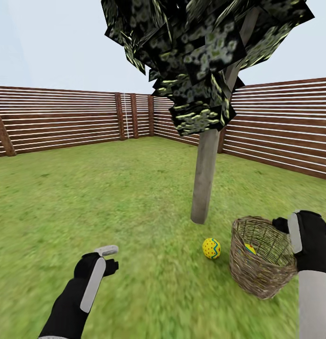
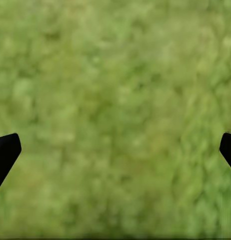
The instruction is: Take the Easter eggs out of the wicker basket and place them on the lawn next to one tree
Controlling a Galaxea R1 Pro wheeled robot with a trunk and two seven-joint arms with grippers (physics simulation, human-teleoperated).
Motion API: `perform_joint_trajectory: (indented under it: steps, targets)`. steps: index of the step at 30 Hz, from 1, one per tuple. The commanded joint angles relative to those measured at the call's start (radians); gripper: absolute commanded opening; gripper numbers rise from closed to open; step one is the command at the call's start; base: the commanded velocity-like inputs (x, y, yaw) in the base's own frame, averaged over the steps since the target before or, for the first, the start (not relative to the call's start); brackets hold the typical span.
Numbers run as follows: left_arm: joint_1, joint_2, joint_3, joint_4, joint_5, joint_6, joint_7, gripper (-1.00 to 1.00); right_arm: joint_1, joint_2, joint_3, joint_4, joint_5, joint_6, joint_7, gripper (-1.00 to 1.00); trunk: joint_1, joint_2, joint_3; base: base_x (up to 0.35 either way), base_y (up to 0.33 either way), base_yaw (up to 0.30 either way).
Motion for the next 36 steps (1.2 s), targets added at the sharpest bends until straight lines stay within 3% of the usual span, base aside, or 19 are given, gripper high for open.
perform_joint_trajectory:
  steps: [1,3,4,7,8,10,13,17,26,36]
  targets:
    - [-0.004,0.000,0.002,0.006,0.011,0.003,0.009,1.00,-0.019,-0.047,-0.007,0.075,-0.064,0.003,0.016,1.00,0.000,0.000,-0.001,0.000,0.000,0.000]
    - [-0.006,0.000,0.002,0.010,0.011,0.004,0.010,1.00,-0.041,-0.090,-0.011,0.157,-0.116,0.003,0.036,1.00,0.000,0.000,-0.001,0.000,0.000,0.000]
    - [-0.008,0.001,0.002,0.013,0.010,0.005,0.010,1.00,-0.066,-0.126,-0.010,0.240,-0.162,0.003,0.049,1.00,0.000,0.000,-0.001,0.000,0.000,0.000]
    - [-0.020,0.001,0.001,0.027,0.010,0.007,0.010,1.00,-0.121,-0.165,0.013,0.385,-0.212,0.003,0.063,1.00,0.000,0.000,-0.001,0.000,0.000,0.000]
    - [-0.039,0.001,0.002,0.052,0.010,0.009,0.009,1.00,-0.147,-0.175,0.038,0.442,-0.225,0.002,0.066,1.00,0.000,0.000,-0.001,0.000,0.000,0.000]
    - [-0.066,0.002,0.002,0.098,0.010,0.010,0.008,1.00,-0.167,-0.181,0.068,0.485,-0.234,0.001,0.070,1.00,0.000,0.000,-0.001,0.000,0.000,0.000]
    - [-0.149,0.002,0.003,0.265,0.020,0.008,-0.001,1.00,-0.190,-0.186,0.130,0.540,-0.245,0.000,0.076,1.00,0.000,0.000,-0.001,0.000,0.000,0.000]
    - [-0.196,-0.004,0.002,0.343,0.048,0.006,-0.025,1.00,-0.198,-0.177,0.173,0.574,-0.250,-0.001,0.079,1.00,0.000,0.000,-0.001,0.000,0.000,0.000]
    - [-0.211,-0.006,-0.027,0.280,0.062,-0.012,-0.051,1.00,-0.201,-0.169,0.193,0.600,-0.251,-0.004,0.080,1.00,0.000,0.000,-0.001,0.019,-0.002,0.000]
    - [-0.212,-0.007,-0.032,0.268,0.064,-0.032,-0.051,1.00,-0.201,-0.166,0.193,0.601,-0.250,-0.008,0.080,1.00,0.000,0.000,-0.001,0.260,-0.129,0.000]
